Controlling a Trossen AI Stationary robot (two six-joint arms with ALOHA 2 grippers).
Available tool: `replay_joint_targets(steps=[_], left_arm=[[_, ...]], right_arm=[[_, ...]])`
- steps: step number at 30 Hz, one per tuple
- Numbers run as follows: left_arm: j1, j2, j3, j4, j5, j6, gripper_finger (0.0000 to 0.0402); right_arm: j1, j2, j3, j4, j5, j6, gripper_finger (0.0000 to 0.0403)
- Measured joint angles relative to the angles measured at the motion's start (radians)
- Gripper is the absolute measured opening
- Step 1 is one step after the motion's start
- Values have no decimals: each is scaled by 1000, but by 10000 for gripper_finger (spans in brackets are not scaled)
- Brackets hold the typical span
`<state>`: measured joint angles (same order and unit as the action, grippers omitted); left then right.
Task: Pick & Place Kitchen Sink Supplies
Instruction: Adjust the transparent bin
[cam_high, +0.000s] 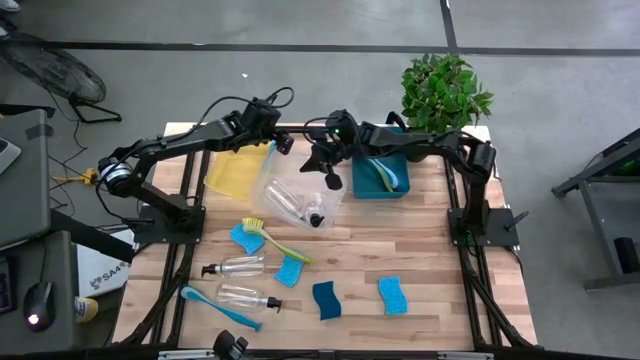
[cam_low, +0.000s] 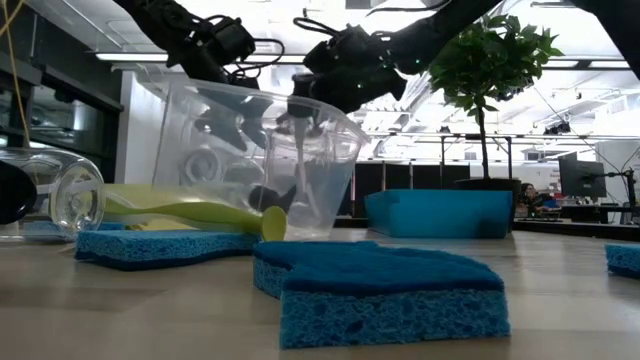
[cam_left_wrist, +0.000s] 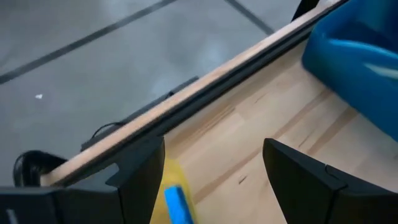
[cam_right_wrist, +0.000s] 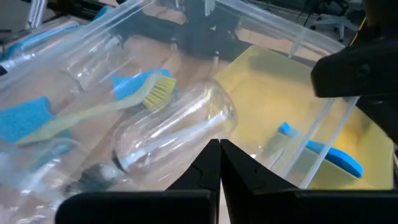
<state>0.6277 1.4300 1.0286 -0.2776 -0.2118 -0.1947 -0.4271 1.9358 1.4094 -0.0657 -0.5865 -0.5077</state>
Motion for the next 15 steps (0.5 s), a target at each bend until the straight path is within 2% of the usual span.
replay_joint_targets(steps=[15], left_arm=[[-8,0,0,39,1,45,279]], right_arm=[[2,0,0,-45,4,0,0]])
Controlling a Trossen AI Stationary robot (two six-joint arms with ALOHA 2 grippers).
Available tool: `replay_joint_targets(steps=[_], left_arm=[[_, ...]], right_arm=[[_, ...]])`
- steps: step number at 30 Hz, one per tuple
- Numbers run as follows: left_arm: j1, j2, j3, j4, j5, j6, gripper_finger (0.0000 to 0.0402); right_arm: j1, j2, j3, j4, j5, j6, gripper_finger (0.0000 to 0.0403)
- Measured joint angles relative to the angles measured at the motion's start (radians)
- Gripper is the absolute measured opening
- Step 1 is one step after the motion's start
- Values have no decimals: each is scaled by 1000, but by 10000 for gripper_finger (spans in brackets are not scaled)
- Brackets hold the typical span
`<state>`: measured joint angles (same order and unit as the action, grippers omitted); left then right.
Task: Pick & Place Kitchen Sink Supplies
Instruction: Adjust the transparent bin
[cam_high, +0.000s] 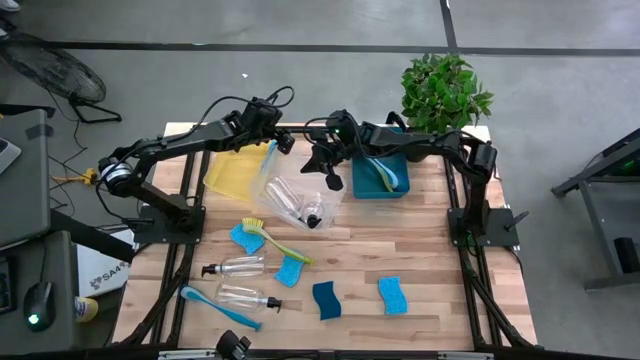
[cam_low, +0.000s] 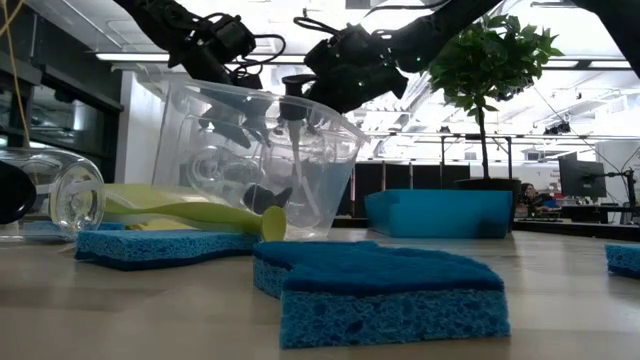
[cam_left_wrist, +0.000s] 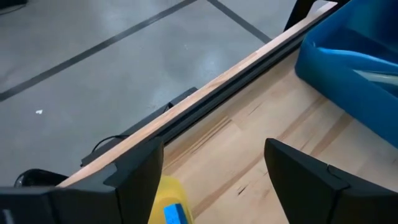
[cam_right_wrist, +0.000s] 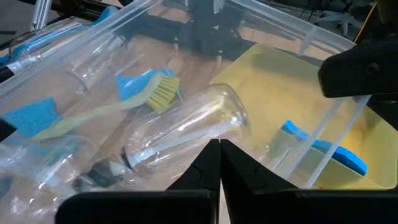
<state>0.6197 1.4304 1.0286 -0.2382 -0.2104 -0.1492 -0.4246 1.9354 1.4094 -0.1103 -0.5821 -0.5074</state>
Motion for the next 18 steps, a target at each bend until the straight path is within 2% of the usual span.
replay_joint_targets(steps=[6,10,14,18], left_arm=[[0,1,0,1,-9,-12,321],[0,1,0,0,-8,-32,328],[0,1,0,-5,6,-45,302],[0,1,0,-9,49,-61,243]], right_arm=[[1,0,0,-15,-4,1,0],[2,0,0,-18,-7,1,0],[2,0,-1,-20,-4,2,0],[-2,0,-2,-23,10,2,0]])
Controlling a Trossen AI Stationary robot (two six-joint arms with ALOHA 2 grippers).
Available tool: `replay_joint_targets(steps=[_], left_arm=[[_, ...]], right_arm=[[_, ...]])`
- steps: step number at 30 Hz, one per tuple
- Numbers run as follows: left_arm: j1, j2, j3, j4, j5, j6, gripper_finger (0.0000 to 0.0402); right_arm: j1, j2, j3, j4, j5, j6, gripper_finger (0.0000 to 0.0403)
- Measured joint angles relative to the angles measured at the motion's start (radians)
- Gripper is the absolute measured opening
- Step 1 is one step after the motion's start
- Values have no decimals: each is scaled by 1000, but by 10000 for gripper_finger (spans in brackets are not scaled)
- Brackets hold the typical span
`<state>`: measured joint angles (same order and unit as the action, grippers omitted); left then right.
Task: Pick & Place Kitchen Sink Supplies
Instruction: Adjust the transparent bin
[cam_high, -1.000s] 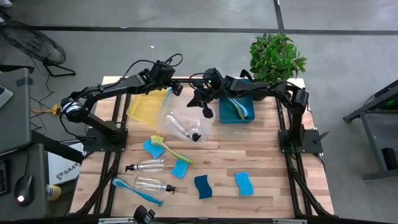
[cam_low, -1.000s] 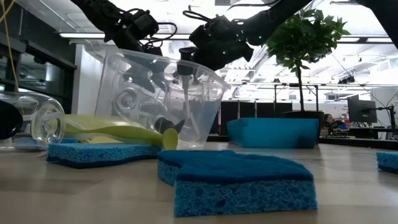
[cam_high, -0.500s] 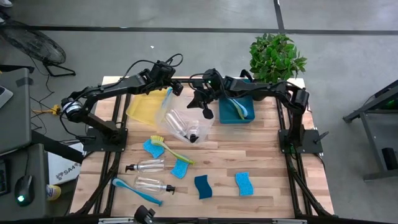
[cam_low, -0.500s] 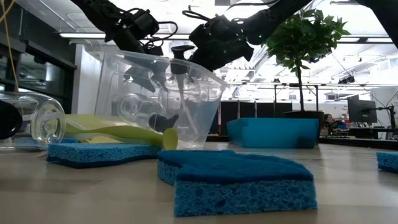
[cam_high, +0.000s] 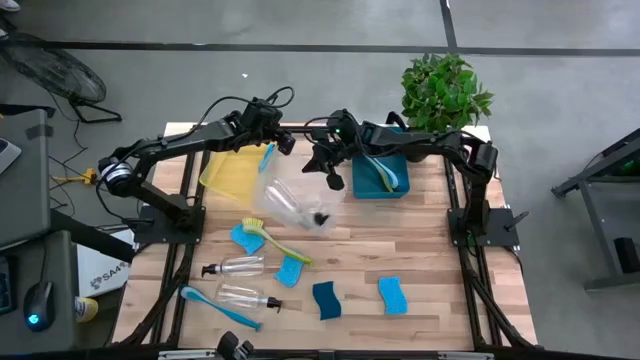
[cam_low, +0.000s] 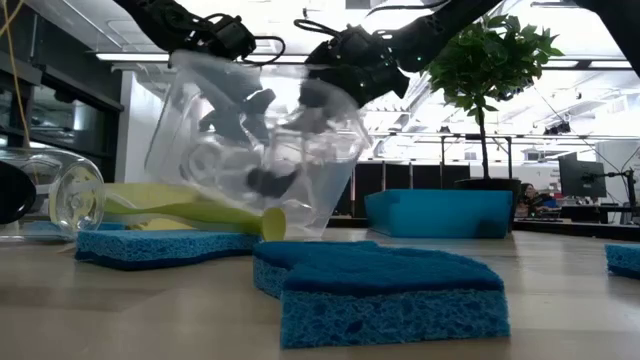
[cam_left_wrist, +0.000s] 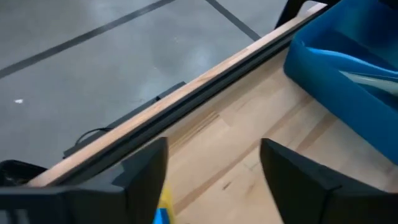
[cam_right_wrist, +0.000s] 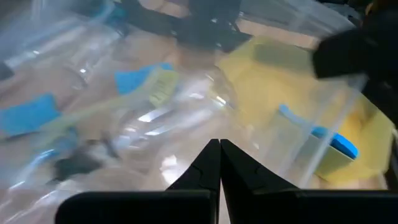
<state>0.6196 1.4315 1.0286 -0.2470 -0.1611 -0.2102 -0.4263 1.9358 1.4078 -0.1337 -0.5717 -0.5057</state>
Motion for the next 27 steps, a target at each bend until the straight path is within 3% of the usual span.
replay_joint_targets(steps=[6,11,20,27], left_arm=[[-2,-4,2,11,17,-15,153],[-2,-3,2,17,26,-11,111],[-1,-3,2,11,24,-7,114],[-1,-2,2,3,21,-7,152]], right_arm=[[1,13,-8,-31,32,5,0],[2,7,-4,-61,46,-19,0],[1,7,-4,-70,51,-30,0],[2,6,-4,-40,57,-38,0]])
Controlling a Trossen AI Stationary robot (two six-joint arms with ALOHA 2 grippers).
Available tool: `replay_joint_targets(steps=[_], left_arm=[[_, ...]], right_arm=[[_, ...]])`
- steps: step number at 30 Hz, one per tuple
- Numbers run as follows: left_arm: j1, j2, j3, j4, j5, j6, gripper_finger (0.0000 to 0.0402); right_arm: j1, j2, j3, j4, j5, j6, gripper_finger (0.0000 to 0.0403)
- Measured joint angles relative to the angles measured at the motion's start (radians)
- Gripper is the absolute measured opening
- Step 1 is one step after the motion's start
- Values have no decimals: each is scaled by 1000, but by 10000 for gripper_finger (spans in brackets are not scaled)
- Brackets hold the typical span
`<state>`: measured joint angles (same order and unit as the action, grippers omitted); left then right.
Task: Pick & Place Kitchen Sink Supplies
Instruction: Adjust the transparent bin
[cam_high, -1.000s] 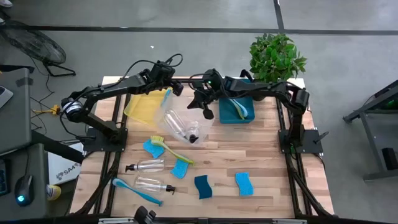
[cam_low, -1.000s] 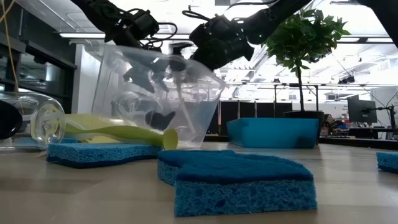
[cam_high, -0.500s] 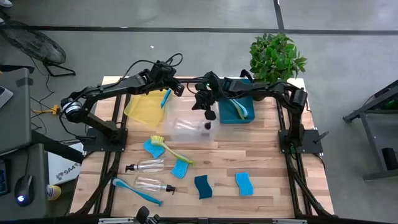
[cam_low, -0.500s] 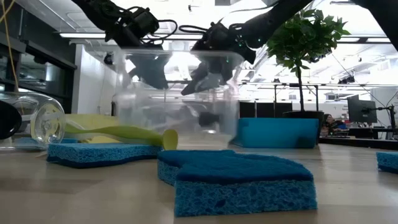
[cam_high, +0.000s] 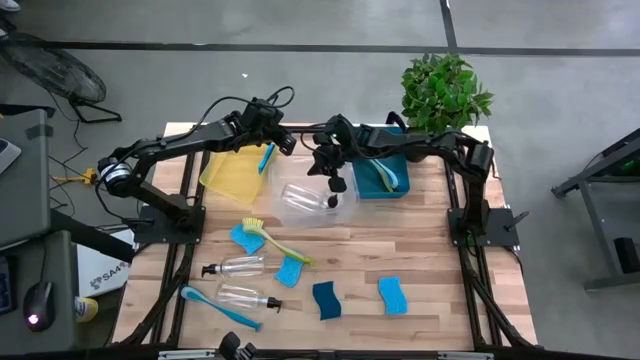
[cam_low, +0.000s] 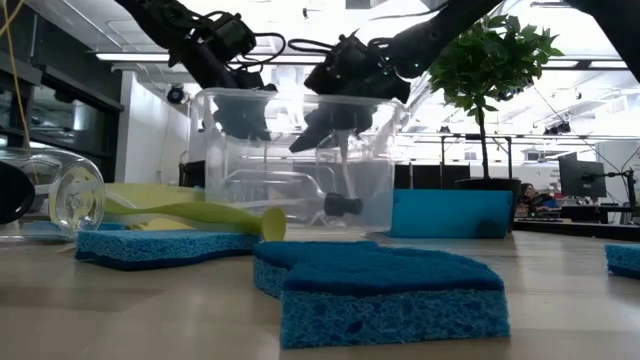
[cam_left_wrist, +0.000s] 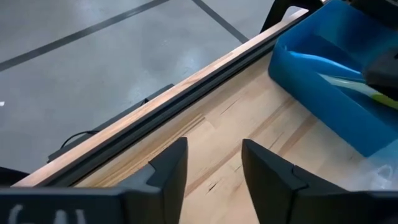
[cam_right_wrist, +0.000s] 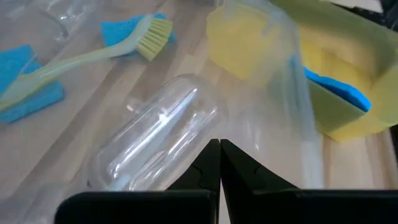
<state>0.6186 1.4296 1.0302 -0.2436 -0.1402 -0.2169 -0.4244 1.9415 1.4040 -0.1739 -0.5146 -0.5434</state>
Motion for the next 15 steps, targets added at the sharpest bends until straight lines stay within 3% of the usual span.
replay_joint_targets(steps=[10,15], left_arm=[[-6,0,0,-19,-5,-6,263],[-6,1,-1,-26,-8,-24,296]], right_arm=[[6,-12,1,11,11,-15,0],[19,-41,1,30,15,-24,0]])
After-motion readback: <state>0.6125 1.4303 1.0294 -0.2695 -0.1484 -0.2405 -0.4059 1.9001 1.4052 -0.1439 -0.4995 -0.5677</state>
